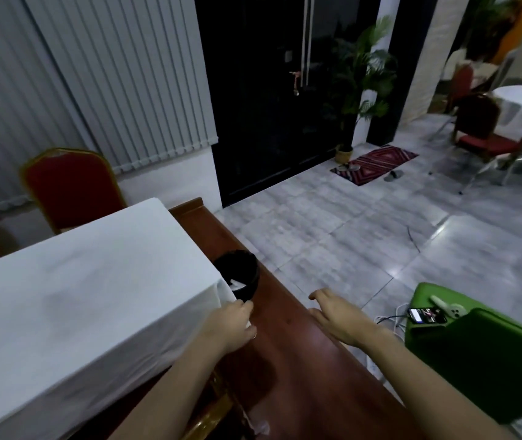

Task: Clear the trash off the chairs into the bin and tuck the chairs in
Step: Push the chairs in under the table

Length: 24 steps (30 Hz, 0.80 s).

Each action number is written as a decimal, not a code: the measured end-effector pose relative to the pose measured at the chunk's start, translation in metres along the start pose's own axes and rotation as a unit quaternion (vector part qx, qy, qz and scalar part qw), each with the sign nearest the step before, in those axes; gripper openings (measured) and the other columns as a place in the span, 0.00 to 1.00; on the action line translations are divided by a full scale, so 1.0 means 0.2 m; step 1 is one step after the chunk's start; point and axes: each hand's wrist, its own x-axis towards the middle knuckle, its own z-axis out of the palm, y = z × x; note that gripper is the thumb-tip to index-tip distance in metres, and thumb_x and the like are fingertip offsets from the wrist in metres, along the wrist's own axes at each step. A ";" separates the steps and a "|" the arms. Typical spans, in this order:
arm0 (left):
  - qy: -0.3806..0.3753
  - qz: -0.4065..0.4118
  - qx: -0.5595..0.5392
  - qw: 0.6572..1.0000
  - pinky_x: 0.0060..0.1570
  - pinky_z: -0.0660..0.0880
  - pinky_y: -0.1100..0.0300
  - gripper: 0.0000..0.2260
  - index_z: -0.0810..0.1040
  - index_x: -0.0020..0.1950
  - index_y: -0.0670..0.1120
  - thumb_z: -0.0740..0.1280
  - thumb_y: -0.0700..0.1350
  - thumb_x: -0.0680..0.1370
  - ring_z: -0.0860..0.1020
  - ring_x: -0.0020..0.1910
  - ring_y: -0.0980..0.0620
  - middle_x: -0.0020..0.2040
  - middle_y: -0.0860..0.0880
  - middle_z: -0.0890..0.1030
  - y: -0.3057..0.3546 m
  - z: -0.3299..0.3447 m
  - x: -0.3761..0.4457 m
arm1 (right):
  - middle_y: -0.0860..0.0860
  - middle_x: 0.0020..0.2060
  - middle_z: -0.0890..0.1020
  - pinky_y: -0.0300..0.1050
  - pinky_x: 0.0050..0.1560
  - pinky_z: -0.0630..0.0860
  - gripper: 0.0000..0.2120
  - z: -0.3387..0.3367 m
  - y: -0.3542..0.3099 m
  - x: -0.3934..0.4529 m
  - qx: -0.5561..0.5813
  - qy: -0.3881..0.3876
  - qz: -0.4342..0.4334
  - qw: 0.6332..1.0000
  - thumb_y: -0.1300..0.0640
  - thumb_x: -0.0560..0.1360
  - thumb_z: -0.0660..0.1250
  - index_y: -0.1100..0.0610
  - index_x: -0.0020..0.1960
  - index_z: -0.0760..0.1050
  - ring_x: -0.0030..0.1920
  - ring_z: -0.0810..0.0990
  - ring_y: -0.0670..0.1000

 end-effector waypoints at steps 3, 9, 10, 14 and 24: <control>-0.015 -0.003 -0.004 1.000 0.56 0.71 0.49 0.16 0.70 0.62 0.42 0.61 0.48 0.76 0.74 0.60 0.42 0.62 0.43 0.73 -0.02 -0.02 0.26 | 0.55 0.69 0.66 0.50 0.64 0.70 0.25 -0.02 0.01 0.19 -0.028 -0.035 -0.020 0.999 0.44 0.80 0.54 0.58 0.72 0.60 0.65 0.71 0.55; 0.010 -0.003 -0.037 0.999 0.59 0.74 0.45 0.24 0.64 0.70 0.42 0.63 0.51 0.77 0.72 0.63 0.41 0.66 0.42 0.71 -0.12 -0.12 0.82 | 0.55 0.74 0.61 0.51 0.70 0.65 0.27 -0.16 0.01 0.74 -0.035 -0.057 -0.072 0.995 0.46 0.81 0.51 0.59 0.75 0.54 0.71 0.66 0.55; 0.008 -0.008 -0.048 0.999 0.59 0.73 0.45 0.26 0.63 0.71 0.41 0.63 0.51 0.77 0.72 0.64 0.41 0.67 0.41 0.70 -0.14 -0.13 0.89 | 0.56 0.75 0.59 0.50 0.72 0.62 0.28 -0.19 0.02 0.82 -0.042 -0.075 -0.073 0.994 0.45 0.81 0.51 0.59 0.76 0.53 0.73 0.63 0.55; 0.011 -0.033 -0.060 0.998 0.65 0.70 0.47 0.27 0.61 0.73 0.41 0.62 0.51 0.77 0.70 0.66 0.42 0.69 0.42 0.69 -0.25 -0.22 1.15 | 0.57 0.77 0.52 0.47 0.75 0.54 0.30 -0.32 0.08 1.13 -0.085 -0.107 -0.078 0.987 0.45 0.82 0.49 0.59 0.77 0.47 0.76 0.55 0.54; 0.022 -0.060 -0.118 0.991 0.69 0.66 0.51 0.28 0.59 0.75 0.41 0.60 0.50 0.79 0.66 0.70 0.43 0.74 0.42 0.65 -0.31 -0.38 1.65 | 0.56 0.76 0.57 0.50 0.71 0.63 0.29 -0.45 0.23 1.81 -0.059 -0.166 -0.093 0.980 0.45 0.81 0.51 0.59 0.76 0.49 0.74 0.61 0.55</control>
